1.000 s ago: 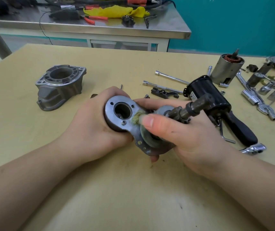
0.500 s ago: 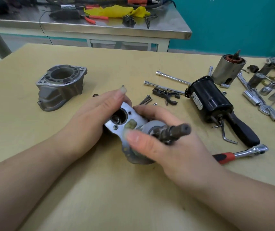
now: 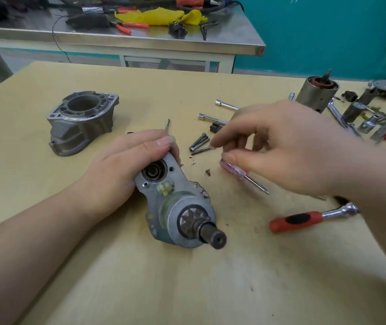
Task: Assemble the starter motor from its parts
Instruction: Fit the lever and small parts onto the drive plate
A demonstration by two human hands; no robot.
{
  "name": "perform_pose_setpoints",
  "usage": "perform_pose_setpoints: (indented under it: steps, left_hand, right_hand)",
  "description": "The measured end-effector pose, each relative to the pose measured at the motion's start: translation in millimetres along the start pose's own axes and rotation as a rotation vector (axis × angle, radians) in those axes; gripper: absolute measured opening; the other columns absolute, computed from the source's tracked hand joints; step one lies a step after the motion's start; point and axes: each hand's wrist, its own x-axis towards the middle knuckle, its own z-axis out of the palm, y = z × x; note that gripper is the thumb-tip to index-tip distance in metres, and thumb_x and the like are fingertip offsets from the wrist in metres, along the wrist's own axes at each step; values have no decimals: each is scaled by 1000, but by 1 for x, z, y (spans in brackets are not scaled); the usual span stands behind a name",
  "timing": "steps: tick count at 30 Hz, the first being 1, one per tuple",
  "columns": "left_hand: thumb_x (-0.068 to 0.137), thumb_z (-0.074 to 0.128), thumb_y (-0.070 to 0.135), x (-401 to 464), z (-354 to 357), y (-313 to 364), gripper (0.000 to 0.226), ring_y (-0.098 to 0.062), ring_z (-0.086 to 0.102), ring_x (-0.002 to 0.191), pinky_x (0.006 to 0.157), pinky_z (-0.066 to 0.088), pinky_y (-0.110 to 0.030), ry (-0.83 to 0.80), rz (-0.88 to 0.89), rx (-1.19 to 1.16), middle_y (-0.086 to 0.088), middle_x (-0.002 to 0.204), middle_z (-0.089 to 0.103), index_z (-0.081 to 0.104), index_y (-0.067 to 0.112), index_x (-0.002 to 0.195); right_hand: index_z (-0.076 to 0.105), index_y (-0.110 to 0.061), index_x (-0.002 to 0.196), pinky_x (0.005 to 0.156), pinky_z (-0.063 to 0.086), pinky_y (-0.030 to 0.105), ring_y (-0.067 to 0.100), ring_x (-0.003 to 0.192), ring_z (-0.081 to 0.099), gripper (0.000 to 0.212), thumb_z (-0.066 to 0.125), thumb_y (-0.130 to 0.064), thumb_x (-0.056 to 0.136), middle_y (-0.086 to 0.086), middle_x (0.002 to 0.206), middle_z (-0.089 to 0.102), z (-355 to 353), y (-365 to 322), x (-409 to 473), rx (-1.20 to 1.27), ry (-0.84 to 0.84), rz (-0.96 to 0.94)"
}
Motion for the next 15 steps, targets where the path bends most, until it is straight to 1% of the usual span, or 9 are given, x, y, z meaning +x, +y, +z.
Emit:
perform_pose_setpoints:
  steps: [1, 2, 3, 4, 5, 7, 10, 11, 15]
  left_hand:
    - [103, 49, 30, 0, 0, 0, 40, -47, 59, 84, 67, 46, -43, -1, 0, 3, -27, 87, 66, 68, -2, 90]
    - [103, 49, 31, 1, 1, 1, 40, -47, 59, 83, 66, 46, -43, 0, 2, 6, -27, 86, 66, 68, -1, 90]
    - [103, 49, 31, 0, 1, 1, 40, -47, 58, 83, 65, 45, -41, 3, 3, 10, -27, 86, 65, 68, -1, 90]
    - [103, 48, 31, 0, 2, 2, 40, -47, 58, 83, 65, 45, -40, 7, 3, 14, -28, 86, 65, 68, -1, 89]
    - [103, 48, 31, 0, 3, 3, 40, -46, 58, 83, 65, 45, -39, 12, 2, 17, -28, 87, 64, 68, -1, 90]
    - [104, 48, 32, -1, 4, 4, 42, -45, 57, 83, 65, 44, -39, 19, 7, 30, -28, 87, 63, 67, -3, 90]
    - [103, 48, 32, -1, 7, 6, 45, -46, 54, 81, 67, 41, -48, 25, 8, 59, -32, 86, 60, 65, -7, 90]
    - [103, 48, 32, -2, 8, 7, 46, -46, 54, 81, 67, 40, -48, 28, 6, 64, -33, 86, 60, 65, -8, 90]
    - [102, 52, 38, -3, 10, 8, 48, -44, 54, 82, 65, 39, -35, 33, -7, 47, -33, 87, 59, 66, -6, 90]
  right_hand:
    - [77, -33, 109, 90, 53, 33, 6, 97, 61, 23, 62, -43, 95, -17, 96, 65, 3, 14, 9, -185, -10, -91]
    - [76, -36, 114, 94, 52, 38, 10, 104, 59, 23, 60, -42, 99, -16, 102, 63, 8, 24, 16, -265, 57, -95]
    - [73, -37, 119, 98, 51, 40, 13, 113, 56, 25, 58, -46, 101, -15, 109, 61, 16, 29, 21, -462, 15, -101]
    - [71, -38, 121, 100, 49, 41, 14, 118, 52, 28, 56, -51, 101, -13, 114, 59, 23, 32, 26, -440, 49, -82]
    - [69, -38, 120, 100, 48, 40, 16, 120, 49, 30, 54, -54, 101, -12, 116, 58, 31, 33, 30, -497, 10, -65]
    - [69, -37, 113, 96, 47, 39, 18, 116, 48, 27, 54, -55, 100, -12, 111, 57, 46, 39, 34, -529, 78, -131]
    - [68, -33, 108, 95, 47, 42, 20, 109, 48, 21, 56, -48, 101, -10, 106, 58, 53, 44, 36, -545, 145, -194]
    - [67, -31, 107, 95, 46, 42, 20, 108, 48, 20, 55, -46, 101, -9, 105, 58, 56, 47, 40, -544, 162, -232]
    - [61, -26, 102, 89, 45, 38, 18, 99, 47, 18, 50, -40, 102, -10, 94, 53, 60, 48, 42, -533, 128, -311]
